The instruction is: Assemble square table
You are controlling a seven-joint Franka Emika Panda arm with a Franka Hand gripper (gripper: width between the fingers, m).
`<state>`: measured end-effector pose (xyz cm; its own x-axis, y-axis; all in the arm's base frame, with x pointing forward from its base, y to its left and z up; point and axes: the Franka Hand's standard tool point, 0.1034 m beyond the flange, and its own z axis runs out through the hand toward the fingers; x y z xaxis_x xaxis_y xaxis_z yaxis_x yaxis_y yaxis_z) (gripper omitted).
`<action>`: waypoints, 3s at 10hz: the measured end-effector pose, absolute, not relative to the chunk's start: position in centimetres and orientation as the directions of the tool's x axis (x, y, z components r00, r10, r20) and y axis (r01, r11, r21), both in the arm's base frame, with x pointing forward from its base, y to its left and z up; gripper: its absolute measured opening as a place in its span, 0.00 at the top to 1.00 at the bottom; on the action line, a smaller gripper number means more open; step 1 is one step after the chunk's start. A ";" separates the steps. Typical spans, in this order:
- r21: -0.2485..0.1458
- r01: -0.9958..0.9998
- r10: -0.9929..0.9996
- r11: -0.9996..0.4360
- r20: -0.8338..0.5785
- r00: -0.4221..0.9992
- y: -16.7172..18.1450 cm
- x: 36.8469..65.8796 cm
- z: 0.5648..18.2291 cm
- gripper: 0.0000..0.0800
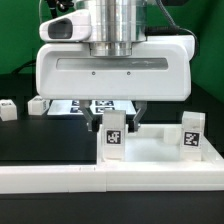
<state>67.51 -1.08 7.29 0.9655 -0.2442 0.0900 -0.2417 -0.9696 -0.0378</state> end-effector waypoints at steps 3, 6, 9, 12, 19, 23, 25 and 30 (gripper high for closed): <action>-0.055 -0.451 -0.454 -0.891 0.080 0.887 -1.3 67.5 7.3 0.64; -0.068 -0.668 -0.671 -0.741 0.054 0.739 -1.6 67.4 7.5 0.64; -0.101 -0.920 -0.923 -0.379 -0.024 0.383 -2.2 67.1 7.1 0.64; -0.098 -0.995 -0.997 -0.031 -0.069 0.038 -1.9 66.9 7.0 0.64; -0.076 -0.970 -0.972 0.233 -0.055 -0.229 -1.1 66.8 7.1 0.37; -0.031 -0.881 -0.881 -0.473 0.038 0.472 0.2 66.0 7.7 0.19; -0.025 -0.823 -0.823 -0.568 0.041 0.567 -0.1 66.0 7.6 0.19; -0.081 -0.467 -0.474 -0.880 0.126 0.871 -2.2 66.1 7.2 0.19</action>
Offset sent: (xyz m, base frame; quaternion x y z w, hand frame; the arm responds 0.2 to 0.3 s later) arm 0.0000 0.0000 0.0000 0.0000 0.0000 0.1296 0.9916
